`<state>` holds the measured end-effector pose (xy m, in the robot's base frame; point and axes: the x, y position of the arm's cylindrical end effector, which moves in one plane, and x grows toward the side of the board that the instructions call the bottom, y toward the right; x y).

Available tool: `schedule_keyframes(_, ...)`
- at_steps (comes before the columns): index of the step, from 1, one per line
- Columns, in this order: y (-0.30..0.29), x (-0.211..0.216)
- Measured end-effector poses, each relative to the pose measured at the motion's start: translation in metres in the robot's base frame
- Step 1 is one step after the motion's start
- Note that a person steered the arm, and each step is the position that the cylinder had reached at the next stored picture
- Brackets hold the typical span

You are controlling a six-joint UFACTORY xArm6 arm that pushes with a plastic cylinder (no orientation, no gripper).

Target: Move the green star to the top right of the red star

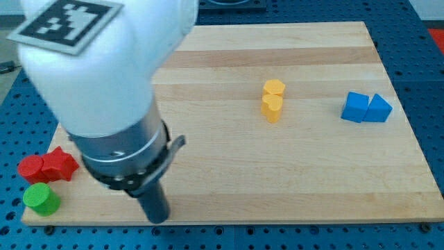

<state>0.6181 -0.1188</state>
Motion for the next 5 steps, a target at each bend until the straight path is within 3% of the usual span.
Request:
schedule_keyframes(2,-0.058,-0.024)
schedule_keyframes(4,-0.06,-0.104)
schedule_keyframes(5,-0.11,-0.132)
